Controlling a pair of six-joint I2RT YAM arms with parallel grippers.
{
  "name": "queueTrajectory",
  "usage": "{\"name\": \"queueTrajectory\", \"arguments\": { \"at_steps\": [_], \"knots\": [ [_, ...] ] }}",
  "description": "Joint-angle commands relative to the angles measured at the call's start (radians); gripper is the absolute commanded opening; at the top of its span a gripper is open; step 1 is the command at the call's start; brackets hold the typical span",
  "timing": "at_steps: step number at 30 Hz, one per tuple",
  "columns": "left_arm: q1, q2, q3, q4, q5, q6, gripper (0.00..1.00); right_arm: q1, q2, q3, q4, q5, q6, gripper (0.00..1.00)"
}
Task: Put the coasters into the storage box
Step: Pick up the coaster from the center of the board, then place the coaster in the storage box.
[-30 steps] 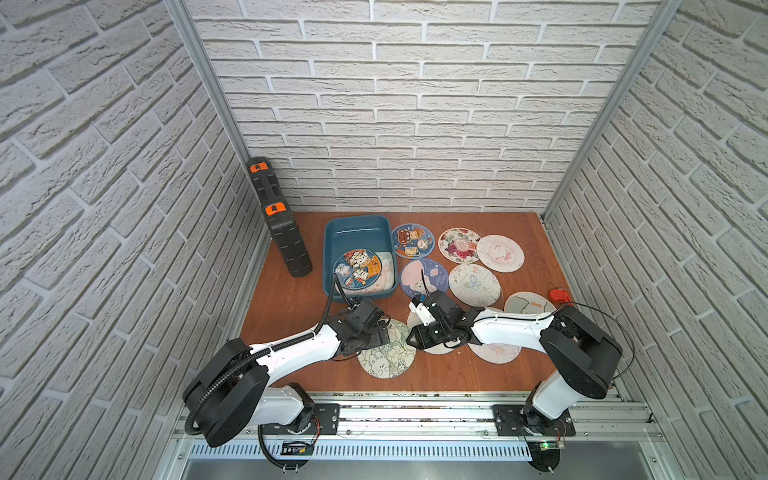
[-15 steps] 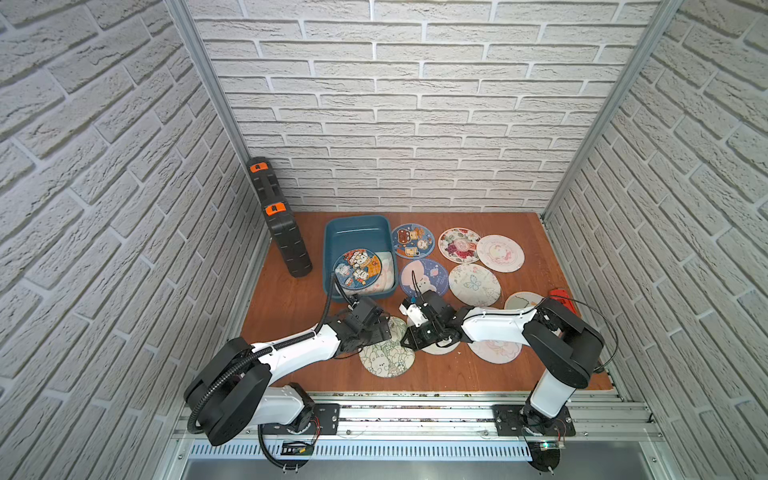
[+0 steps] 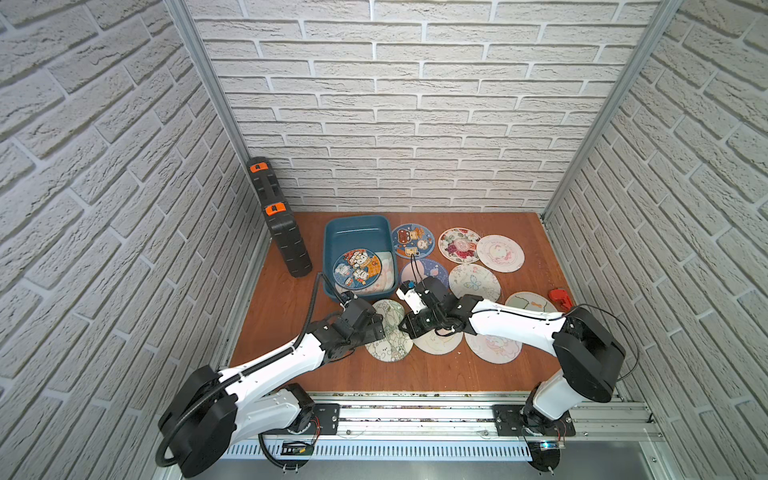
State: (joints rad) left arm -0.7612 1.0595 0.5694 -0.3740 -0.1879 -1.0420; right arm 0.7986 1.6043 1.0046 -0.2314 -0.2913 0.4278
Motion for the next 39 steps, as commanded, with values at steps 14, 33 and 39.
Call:
{"name": "queueTrajectory", "arguments": {
  "at_steps": [14,33,39],
  "knots": [
    [0.028,-0.385,-0.035,0.103,-0.168,0.202,0.98,-0.004,0.081,0.367,-0.044,0.122,-0.139,0.06],
    [0.035,-0.472,-0.137,0.262,-0.143,0.294,0.98,-0.076,0.577,0.723,0.245,0.070,-0.029,0.08],
    [0.040,-0.421,-0.131,0.277,-0.137,0.292,0.98,-0.100,0.683,0.778,0.234,0.172,0.015,0.09]
  ]
}}
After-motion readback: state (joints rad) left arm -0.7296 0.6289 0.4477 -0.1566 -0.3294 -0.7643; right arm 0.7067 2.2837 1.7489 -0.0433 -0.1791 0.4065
